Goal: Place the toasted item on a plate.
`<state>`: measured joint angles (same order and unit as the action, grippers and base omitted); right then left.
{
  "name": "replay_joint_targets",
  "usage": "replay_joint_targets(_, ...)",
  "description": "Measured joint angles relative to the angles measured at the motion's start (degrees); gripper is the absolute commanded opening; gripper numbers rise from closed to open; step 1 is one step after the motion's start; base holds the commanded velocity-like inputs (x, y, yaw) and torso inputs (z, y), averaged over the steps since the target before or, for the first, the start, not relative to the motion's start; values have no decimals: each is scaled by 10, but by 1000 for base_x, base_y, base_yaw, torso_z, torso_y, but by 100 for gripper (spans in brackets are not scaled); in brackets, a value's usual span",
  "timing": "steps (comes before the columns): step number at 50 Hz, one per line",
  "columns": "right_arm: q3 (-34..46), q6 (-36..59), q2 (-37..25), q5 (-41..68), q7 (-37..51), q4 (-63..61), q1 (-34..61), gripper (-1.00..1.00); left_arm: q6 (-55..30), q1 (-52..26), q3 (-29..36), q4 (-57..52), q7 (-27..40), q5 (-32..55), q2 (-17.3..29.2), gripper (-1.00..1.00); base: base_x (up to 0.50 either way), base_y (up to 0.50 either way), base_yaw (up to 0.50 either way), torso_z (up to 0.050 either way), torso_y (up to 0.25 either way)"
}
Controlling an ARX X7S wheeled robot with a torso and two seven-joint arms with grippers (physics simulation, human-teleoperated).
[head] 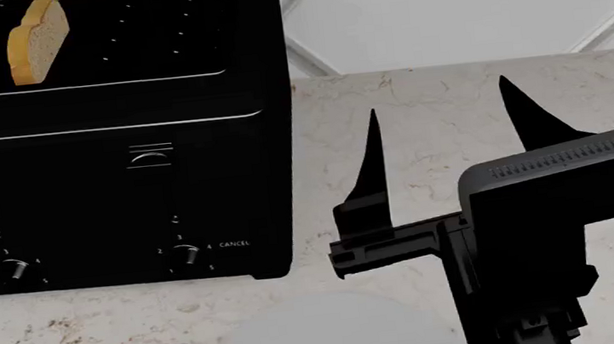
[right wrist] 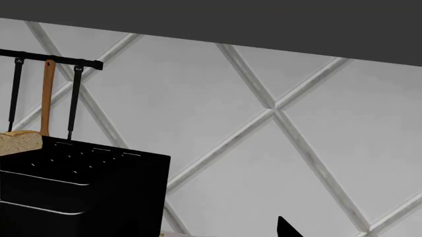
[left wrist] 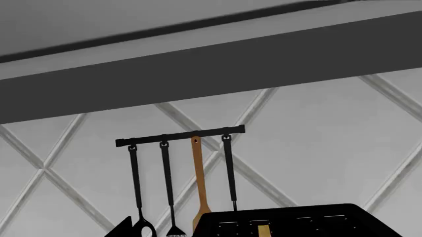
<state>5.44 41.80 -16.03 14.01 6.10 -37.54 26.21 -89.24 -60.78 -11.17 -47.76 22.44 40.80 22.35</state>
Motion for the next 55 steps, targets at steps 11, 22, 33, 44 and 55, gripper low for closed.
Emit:
replay_joint_targets(11,2,-1,-1,3,1,1,1,100,3,-10,-4,8,41,53,12,100,204,17,0,0,0)
replay_joint_targets(22,-2,0,-2,6,8,-1,-5,100,4,-16,-7,16,73,95,20,100,108,7,0,0,1)
replay_joint_targets(33,-5,27,-5,13,19,-23,-9,100,-1,-56,-14,78,150,199,22,100,0,0,0,0,0)
replay_joint_targets(44,-7,31,-5,19,25,-36,-20,100,15,-118,28,198,240,321,22,100,0,0,0,0,0)
replay_joint_targets(55,-3,12,-1,19,26,-31,-32,100,58,-154,112,295,219,307,10,100,0,0,0,0,0)
